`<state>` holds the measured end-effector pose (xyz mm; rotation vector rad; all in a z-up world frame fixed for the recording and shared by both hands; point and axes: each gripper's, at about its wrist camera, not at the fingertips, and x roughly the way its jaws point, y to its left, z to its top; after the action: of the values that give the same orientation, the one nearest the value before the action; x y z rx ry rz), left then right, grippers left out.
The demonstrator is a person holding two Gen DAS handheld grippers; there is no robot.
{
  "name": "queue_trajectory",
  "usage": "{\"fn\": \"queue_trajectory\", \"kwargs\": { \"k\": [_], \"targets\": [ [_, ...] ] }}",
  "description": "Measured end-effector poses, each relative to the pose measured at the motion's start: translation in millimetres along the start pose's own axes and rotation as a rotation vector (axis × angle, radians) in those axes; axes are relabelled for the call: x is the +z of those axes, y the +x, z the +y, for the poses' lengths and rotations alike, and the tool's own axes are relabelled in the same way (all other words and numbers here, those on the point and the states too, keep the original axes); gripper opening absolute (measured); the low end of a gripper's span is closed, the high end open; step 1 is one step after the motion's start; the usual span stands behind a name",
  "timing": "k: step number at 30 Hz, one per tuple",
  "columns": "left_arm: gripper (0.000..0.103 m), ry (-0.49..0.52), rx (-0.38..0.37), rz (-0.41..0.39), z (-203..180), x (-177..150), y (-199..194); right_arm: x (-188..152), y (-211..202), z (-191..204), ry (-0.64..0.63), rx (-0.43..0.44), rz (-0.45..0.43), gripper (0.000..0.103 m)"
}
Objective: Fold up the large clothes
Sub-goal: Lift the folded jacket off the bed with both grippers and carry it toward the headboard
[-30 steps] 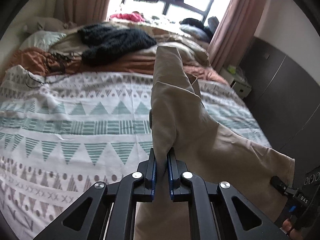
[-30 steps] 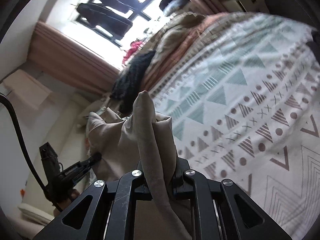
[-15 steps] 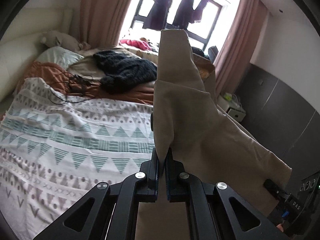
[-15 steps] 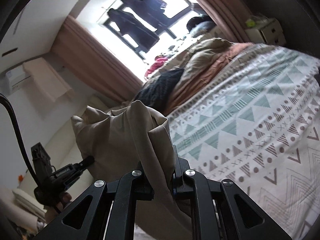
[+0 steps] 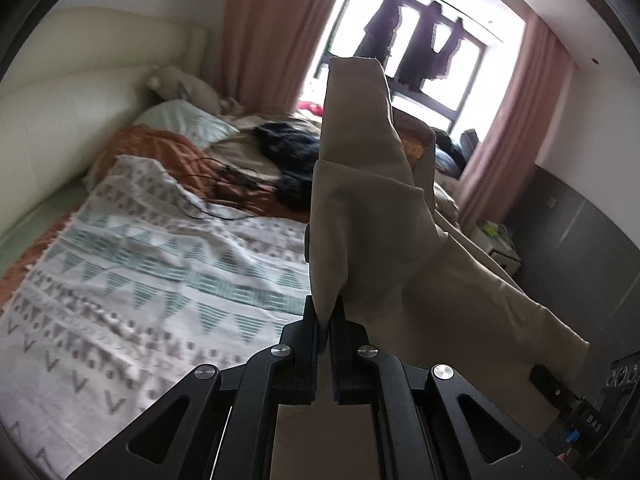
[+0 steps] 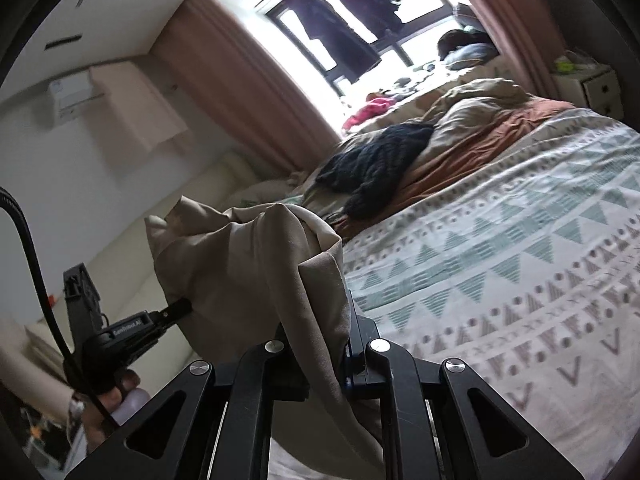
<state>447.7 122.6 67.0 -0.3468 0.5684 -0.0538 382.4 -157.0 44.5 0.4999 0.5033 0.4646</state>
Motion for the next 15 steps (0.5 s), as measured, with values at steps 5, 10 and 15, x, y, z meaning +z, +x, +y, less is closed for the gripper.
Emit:
{"fn": "queue_trajectory", "kwargs": {
  "k": [5,10,15],
  "targets": [
    [0.004,-0.018,0.057,-0.042,42,11,-26,-19,32,44,-0.012,0.031,0.022,0.012],
    [0.004,-0.046,0.11,-0.076,95,23,-50,-40,67,98,-0.055,0.089,0.065,0.012],
    [0.004,-0.068,0.161,-0.106,147,31,-73,-63,97,157,-0.101,0.153,0.103,0.012]
  ]
}}
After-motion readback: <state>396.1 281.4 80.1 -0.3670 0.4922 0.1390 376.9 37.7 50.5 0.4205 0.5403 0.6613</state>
